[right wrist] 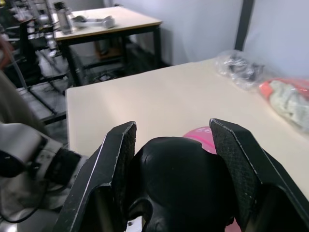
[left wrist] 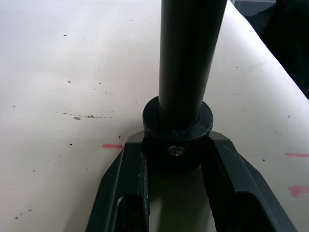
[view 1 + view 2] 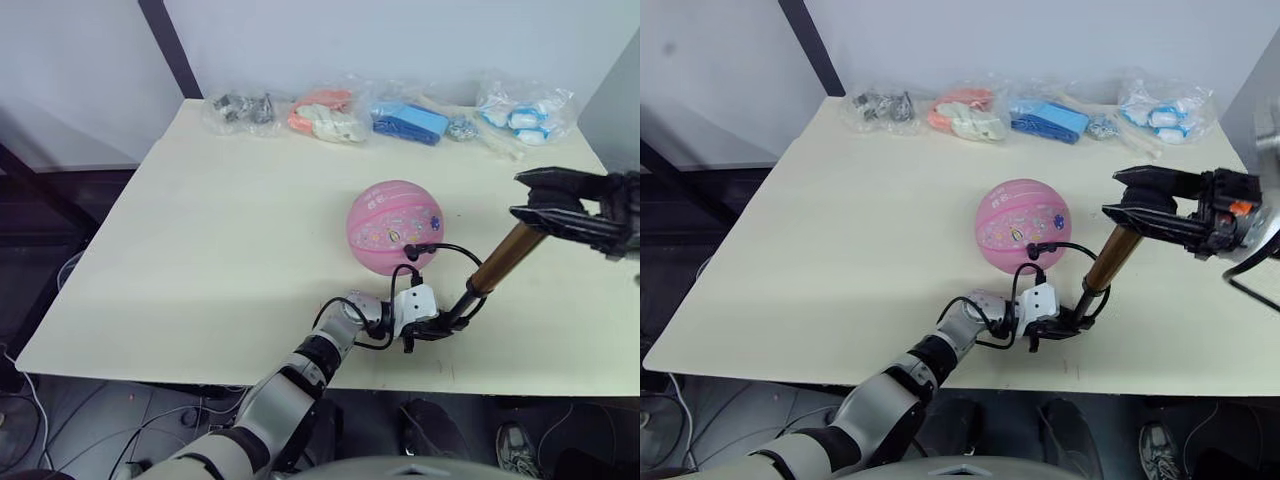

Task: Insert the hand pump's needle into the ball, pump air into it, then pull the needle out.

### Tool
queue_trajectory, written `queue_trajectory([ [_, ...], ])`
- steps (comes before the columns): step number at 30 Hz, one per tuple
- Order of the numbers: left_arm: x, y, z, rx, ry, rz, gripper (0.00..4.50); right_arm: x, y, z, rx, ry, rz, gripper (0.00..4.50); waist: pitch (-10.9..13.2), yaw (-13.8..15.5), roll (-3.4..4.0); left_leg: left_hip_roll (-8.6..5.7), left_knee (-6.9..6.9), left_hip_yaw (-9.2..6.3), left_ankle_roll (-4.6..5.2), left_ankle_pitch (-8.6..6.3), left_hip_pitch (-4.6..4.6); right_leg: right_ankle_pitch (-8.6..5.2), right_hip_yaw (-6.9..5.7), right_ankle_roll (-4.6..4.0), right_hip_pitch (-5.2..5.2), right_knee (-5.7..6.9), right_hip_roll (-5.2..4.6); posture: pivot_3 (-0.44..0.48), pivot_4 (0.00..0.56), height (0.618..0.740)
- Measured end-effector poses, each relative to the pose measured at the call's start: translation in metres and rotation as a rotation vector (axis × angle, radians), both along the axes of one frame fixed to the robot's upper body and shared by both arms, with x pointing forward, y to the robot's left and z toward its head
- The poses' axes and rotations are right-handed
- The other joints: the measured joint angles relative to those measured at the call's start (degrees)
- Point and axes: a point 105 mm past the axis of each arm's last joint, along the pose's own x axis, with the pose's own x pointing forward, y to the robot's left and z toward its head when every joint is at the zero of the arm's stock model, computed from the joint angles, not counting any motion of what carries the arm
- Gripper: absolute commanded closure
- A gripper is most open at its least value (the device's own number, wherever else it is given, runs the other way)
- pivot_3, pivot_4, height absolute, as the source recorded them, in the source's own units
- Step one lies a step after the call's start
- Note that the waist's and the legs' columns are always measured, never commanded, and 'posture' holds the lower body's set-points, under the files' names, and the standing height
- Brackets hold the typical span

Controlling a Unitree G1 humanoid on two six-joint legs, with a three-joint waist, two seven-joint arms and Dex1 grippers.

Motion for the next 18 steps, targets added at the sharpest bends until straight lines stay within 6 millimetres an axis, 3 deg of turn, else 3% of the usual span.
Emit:
queue_trajectory([
  [18,0.0,0.002,-0.002,0.011,0.011,0.005,3.43,0.008,0.017,-0.072,0.057,0.035,-0.089,2.48,-0.21,-0.14,-0.29,-0.01,-0.01,-0.07,-0.01,0.0,0.17,-0.01,-0.04,-0.01,0.16,0.0,0.11,0.0,0.15,0.736],
])
